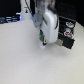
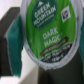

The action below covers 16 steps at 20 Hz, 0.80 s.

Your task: Open the kcup holder, insert the kcup into the holder, and close the kcup holder

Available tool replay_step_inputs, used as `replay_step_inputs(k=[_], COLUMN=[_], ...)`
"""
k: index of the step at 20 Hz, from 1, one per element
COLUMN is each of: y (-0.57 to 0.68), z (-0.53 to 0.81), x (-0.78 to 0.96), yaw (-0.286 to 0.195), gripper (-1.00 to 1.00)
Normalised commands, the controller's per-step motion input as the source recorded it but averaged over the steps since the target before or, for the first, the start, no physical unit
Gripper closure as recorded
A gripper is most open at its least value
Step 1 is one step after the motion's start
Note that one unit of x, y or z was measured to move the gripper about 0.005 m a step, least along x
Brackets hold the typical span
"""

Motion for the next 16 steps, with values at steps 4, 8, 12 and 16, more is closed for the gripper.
replay_step_inputs(k=[4,8,12,16], y=[0.53,0.56,0.57,0.11], z=[0.48,0.38,0.33,0.06], x=[-0.10,-0.13,-0.13,-0.02], yaw=[0.077,0.058,0.058,0.011], gripper=[1.00,1.00,1.00,1.00])
